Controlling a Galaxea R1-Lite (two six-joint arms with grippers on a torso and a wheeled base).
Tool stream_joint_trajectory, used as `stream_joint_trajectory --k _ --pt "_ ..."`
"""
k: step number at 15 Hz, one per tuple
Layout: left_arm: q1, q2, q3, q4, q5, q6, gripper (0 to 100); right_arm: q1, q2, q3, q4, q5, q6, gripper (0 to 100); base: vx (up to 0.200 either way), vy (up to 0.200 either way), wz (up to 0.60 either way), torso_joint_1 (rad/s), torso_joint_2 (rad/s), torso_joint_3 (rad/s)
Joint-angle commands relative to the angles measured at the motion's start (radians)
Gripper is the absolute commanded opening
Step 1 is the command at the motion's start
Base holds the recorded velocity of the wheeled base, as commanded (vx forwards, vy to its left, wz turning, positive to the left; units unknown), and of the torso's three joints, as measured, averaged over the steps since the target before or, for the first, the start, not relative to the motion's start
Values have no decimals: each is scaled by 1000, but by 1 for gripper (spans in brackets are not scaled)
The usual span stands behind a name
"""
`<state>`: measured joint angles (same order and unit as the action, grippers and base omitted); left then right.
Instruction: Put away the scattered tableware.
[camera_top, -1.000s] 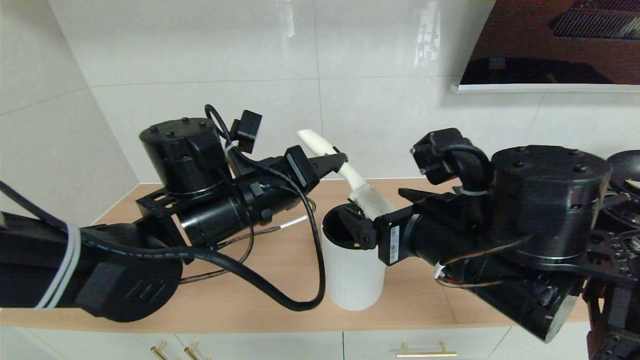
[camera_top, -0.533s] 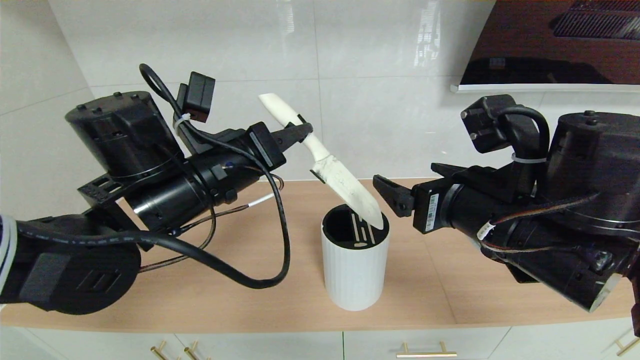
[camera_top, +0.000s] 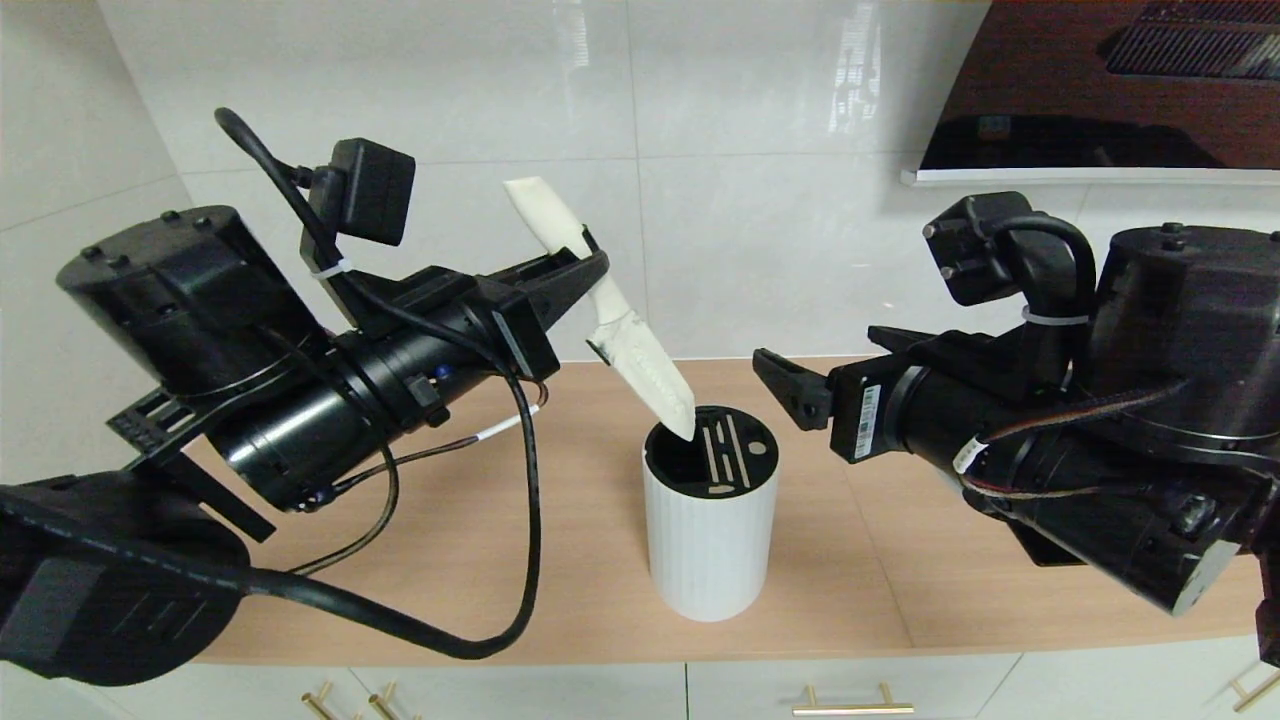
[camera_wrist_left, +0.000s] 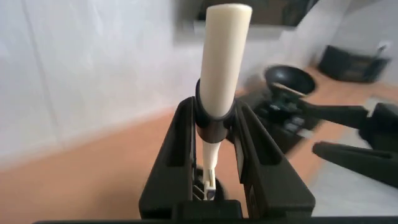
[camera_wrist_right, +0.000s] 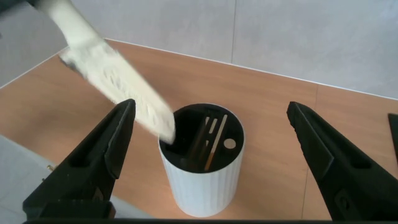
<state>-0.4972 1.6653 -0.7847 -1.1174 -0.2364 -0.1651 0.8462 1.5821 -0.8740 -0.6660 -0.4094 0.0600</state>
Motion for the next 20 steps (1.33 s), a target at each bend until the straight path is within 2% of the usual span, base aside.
stream_joint_trajectory --k 1,2,6,10,11,14,18,20 --pt "-6 28 22 -25 2 41 0 1 9 1 0 0 0 100 0 0 0 0 0 0" --pt "-6 37 24 -35 6 55 0 1 9 1 -1 0 0 100 0 0 0 0 0 0" --pt "-23 67 28 -62 20 59 0 1 16 3 0 1 0 100 0 0 0 0 0 0" --pt "-24 137 31 -114 22 96 0 1 21 6 -1 0 -6 100 0 0 0 0 0 0" --pt "-24 157 31 -139 37 99 0 1 22 7 -1 0 -9 100 0 0 0 0 0 0" --pt "-24 186 35 -145 71 139 0 1 25 7 -1 0 -11 100 0 0 0 0 0 0" --pt "-27 197 42 -145 74 139 0 1 25 9 -1 0 -12 100 0 0 0 0 0 0" --pt "-53 220 48 -150 75 141 0 1 30 10 -1 0 -12 100 0 0 0 0 0 0"
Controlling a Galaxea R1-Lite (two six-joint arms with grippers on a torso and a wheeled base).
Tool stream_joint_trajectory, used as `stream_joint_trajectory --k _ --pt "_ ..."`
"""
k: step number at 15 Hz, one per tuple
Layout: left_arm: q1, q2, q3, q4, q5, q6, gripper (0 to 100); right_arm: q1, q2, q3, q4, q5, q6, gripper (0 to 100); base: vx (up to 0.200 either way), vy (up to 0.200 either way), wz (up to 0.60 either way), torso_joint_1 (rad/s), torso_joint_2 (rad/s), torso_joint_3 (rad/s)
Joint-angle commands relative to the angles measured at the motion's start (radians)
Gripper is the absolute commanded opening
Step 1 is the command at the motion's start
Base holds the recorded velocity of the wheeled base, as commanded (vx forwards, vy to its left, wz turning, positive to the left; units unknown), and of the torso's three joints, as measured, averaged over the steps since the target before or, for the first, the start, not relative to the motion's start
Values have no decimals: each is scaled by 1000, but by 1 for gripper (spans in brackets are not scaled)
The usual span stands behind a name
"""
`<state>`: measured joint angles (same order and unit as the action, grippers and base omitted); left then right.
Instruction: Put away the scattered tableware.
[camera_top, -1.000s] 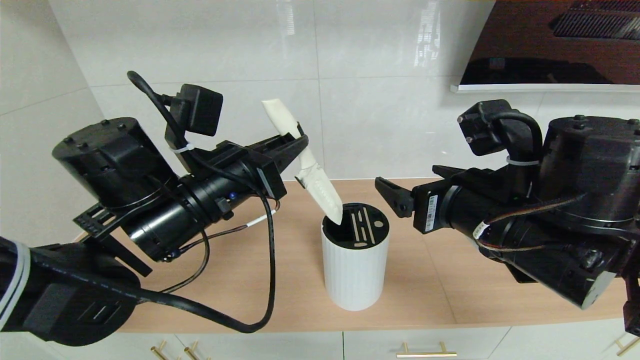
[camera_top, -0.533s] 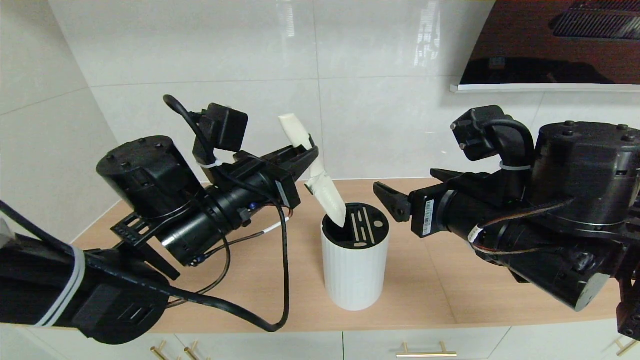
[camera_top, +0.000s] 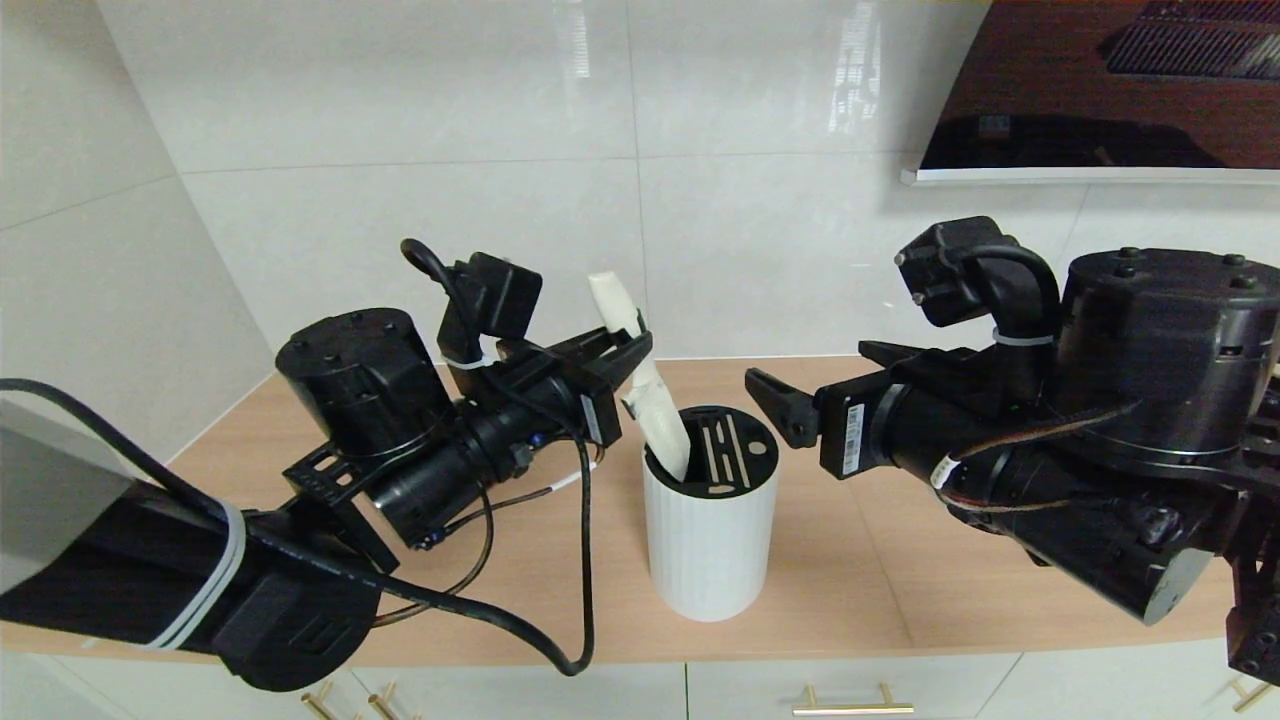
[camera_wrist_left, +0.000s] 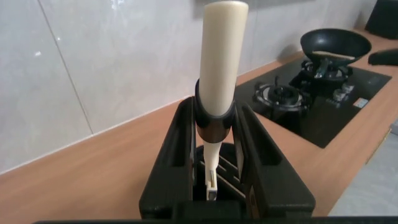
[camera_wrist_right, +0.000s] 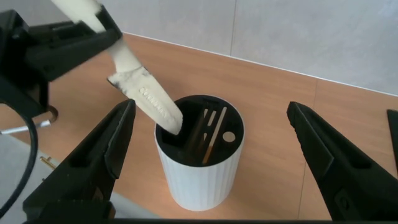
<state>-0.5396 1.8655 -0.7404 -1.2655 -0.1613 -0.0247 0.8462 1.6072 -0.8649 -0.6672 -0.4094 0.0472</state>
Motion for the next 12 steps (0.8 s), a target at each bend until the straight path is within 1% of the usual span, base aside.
stream_joint_trajectory --k 1,4,6,7,12 --pt "-14 23 4 -2 0 0 0 1 7 1 0 0 0 100 0 0 0 0 0 0" --pt "-33 55 6 -3 3 0 0 1 10 4 0 0 -1 100 0 0 0 0 0 0" --pt "-36 75 6 -25 5 2 0 1 8 4 0 0 -1 100 0 0 0 0 0 0" --pt "-40 104 6 -54 9 8 0 1 10 4 0 0 0 100 0 0 0 0 0 0" --pt "-42 167 -4 -66 11 11 0 1 14 4 0 0 0 100 0 0 0 0 0 0"
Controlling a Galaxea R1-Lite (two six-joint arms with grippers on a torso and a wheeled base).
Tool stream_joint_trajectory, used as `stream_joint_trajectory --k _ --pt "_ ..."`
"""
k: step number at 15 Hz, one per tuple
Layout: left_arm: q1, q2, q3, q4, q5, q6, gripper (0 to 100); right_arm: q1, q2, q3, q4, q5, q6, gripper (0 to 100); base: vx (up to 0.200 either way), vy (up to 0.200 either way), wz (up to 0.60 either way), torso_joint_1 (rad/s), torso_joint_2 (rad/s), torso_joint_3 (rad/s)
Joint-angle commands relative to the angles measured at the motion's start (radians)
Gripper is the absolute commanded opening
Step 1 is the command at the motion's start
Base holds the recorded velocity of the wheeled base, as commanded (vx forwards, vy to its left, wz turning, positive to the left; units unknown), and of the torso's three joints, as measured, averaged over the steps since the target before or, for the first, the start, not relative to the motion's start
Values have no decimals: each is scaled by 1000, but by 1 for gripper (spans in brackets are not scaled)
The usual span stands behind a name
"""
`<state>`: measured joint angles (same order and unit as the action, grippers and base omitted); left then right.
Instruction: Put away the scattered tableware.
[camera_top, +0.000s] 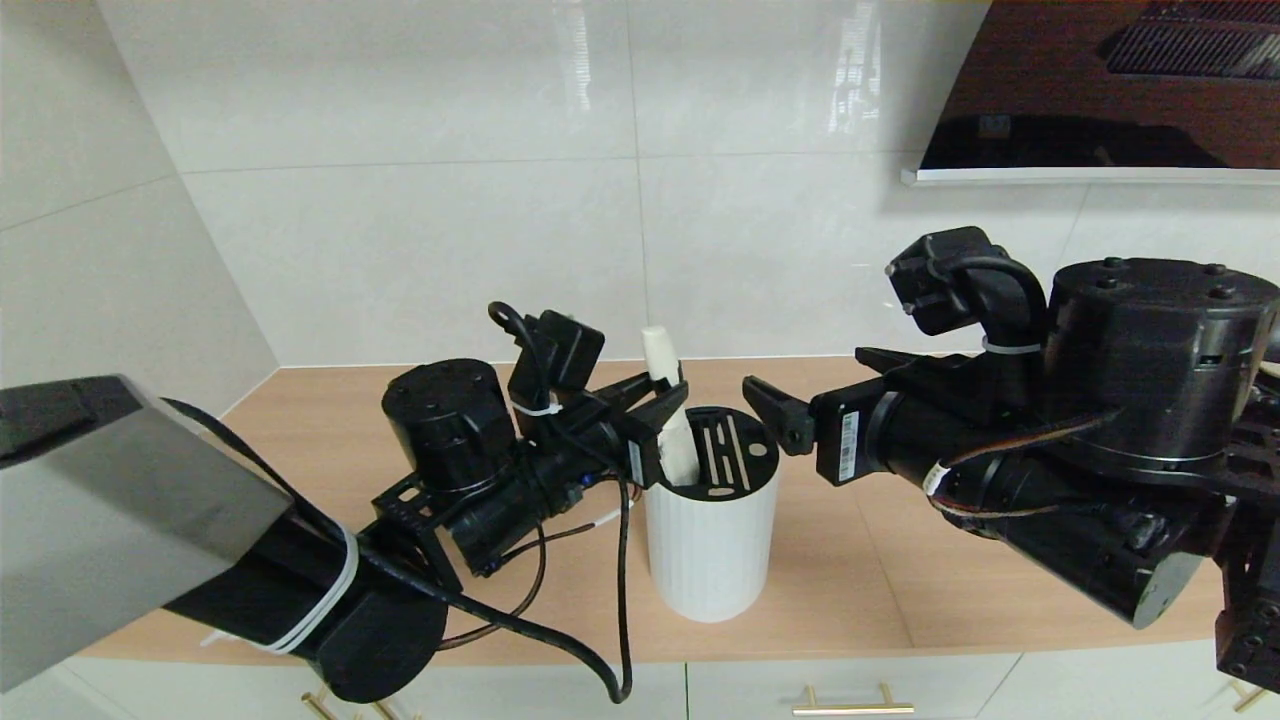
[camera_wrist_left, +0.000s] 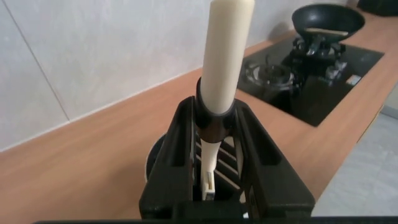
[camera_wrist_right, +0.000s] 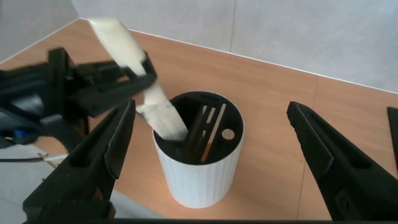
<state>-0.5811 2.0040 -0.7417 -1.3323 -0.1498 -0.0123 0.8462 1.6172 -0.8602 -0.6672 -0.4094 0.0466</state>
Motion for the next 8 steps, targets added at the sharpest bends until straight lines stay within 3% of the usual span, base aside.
stream_joint_trajectory --k 1,8 --pt "0 39 -4 1 -1 -1 0 1 7 0 0 0 1 100 0 0 0 0 0 0" --pt "-14 114 -18 -44 3 -5 0 1 7 0 0 0 -1 100 0 0 0 0 0 0"
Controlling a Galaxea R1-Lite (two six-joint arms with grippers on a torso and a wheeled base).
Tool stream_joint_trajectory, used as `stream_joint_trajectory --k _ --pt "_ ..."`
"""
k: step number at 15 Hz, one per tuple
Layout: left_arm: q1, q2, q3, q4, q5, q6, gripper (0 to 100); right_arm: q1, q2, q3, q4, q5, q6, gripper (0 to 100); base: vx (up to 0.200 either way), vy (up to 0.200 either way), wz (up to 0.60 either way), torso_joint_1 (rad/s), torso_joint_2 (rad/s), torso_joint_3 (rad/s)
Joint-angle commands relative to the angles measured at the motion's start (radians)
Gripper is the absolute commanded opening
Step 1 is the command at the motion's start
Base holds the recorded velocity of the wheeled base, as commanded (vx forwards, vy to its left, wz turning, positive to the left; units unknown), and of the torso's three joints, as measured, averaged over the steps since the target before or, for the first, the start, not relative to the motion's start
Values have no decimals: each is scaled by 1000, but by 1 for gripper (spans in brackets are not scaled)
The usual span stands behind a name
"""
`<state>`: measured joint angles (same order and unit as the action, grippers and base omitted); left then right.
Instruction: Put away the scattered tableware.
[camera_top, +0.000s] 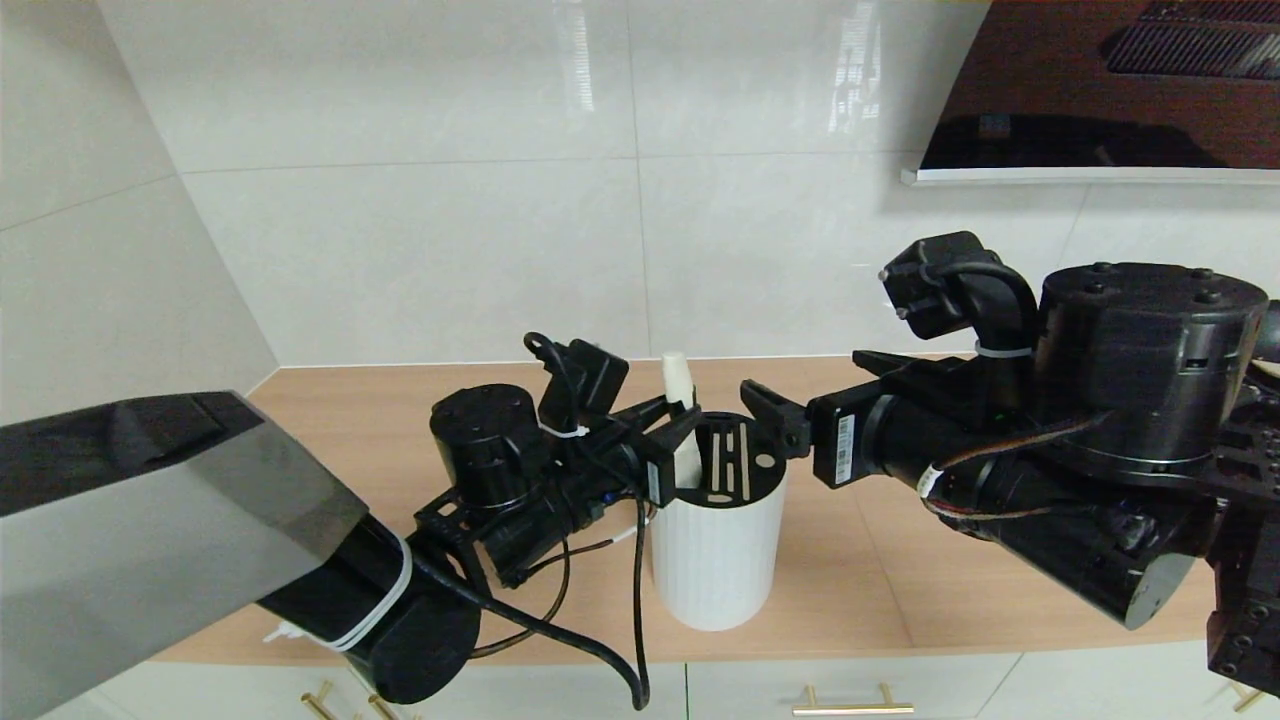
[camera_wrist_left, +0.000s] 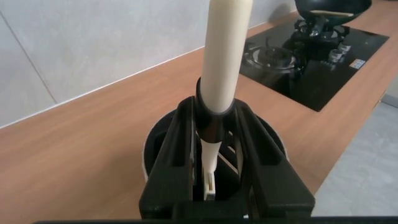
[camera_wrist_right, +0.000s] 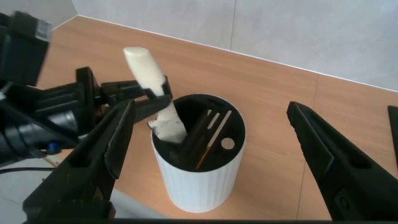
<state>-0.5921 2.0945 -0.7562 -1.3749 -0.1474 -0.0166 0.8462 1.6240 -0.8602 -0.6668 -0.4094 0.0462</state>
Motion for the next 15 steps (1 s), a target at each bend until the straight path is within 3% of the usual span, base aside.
stream_joint_trajectory --k 1,2,3,10,11,13,15 --pt "-5 24 -3 -1 0 0 0 1 0 0 0 0 0 100 0 0 0 0 0 0" --pt "-6 27 -3 -1 2 1 0 1 0 0 0 0 0 100 0 0 0 0 0 0" --pt "-6 29 -5 -1 9 3 100 1 0 0 0 0 0 100 0 0 0 0 0 0" --pt "-6 -13 -9 -29 34 -3 100 1 -1 0 0 0 0 100 0 0 0 0 0 0" --pt "-6 -51 -5 -61 75 -2 100 1 -6 0 0 0 0 100 0 0 0 0 0 0" --pt "-6 -231 17 -75 120 -2 100 -16 -32 13 0 0 3 100 0 0 0 0 0 0" --pt "-6 -484 90 34 118 -6 100 -55 -81 52 0 1 3 100 0 0 0 0 0 0"
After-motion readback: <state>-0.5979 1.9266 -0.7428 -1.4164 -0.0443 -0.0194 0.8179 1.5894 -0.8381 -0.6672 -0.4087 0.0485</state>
